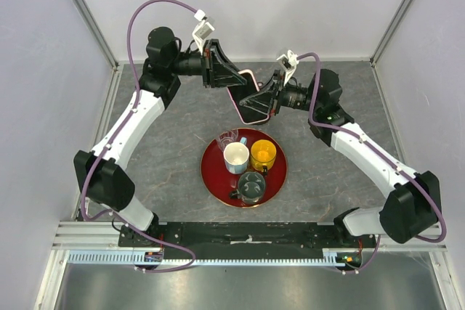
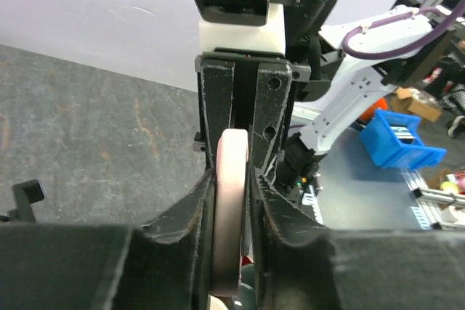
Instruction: Place the phone on the phone stand
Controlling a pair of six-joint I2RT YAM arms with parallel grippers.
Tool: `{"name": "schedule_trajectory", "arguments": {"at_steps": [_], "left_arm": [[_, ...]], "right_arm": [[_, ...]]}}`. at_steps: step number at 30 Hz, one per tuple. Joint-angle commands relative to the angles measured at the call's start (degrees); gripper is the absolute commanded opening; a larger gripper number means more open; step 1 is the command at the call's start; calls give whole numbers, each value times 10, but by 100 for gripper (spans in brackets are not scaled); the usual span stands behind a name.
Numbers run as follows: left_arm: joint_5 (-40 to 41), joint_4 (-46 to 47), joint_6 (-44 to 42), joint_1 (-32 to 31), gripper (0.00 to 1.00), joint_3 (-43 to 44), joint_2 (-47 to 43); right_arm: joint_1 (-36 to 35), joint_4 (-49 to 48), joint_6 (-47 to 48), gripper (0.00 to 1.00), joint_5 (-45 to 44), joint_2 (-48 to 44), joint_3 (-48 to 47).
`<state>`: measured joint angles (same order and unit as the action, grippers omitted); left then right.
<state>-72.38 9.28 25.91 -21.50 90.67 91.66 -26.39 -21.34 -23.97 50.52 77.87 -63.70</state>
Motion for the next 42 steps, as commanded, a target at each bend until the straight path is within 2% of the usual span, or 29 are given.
{"name": "schedule_trajectory", "arguments": {"at_steps": [1, 2, 3, 4, 5, 6, 8, 9, 12, 17, 22, 23, 24, 33, 37, 40, 42], "left_arm": [[39, 42, 58, 9, 51, 3, -19], [37, 52, 74, 16, 61, 1, -17], [35, 86, 112, 20, 68, -3, -12], [27, 104, 131, 24, 69, -14, -10], [24, 124, 151, 25, 69, -22, -10], [22, 187, 196, 25, 67, -33, -11], [15, 231, 229, 25, 62, -57, -8], [15, 235, 237, 25, 58, -60, -8], [11, 233, 237, 25, 55, -63, 5], [5, 242, 240, 22, 59, -59, 17], [6, 252, 246, 7, 58, -52, 19], [8, 251, 246, 4, 44, -49, 20], [11, 251, 250, 1, 38, -40, 26], [29, 246, 257, -19, 43, -8, 48], [35, 246, 252, -27, 33, -4, 49], [40, 235, 247, -27, 22, -4, 48], [51, 225, 238, -27, 10, -2, 46]], "right_arm": [[9, -80, -23, 0, -64, -2, 24], [13, -99, -36, 0, -57, 1, 28], [23, -151, -75, 0, -51, 4, 40], [26, -177, -90, 0, -48, 4, 46], [31, -197, -103, 0, -45, 6, 51], [35, -222, -114, 0, -39, 11, 52], [37, -237, -129, 0, -32, 14, 53], [38, -259, -135, 0, -28, 15, 55], [39, -303, -160, 0, -18, 11, 61], [39, -325, -176, 0, -18, 9, 59], [39, -313, -175, 0, -10, 22, 39], [38, -313, -175, 0, -10, 26, 36], [39, -314, -175, 0, -10, 26, 36], [38, -285, -151, 0, -2, 27, 36], [38, -281, -144, 0, -5, 25, 38], [37, -278, -139, 0, 0, 24, 38], [37, -255, -125, 0, -2, 21, 38]]}}
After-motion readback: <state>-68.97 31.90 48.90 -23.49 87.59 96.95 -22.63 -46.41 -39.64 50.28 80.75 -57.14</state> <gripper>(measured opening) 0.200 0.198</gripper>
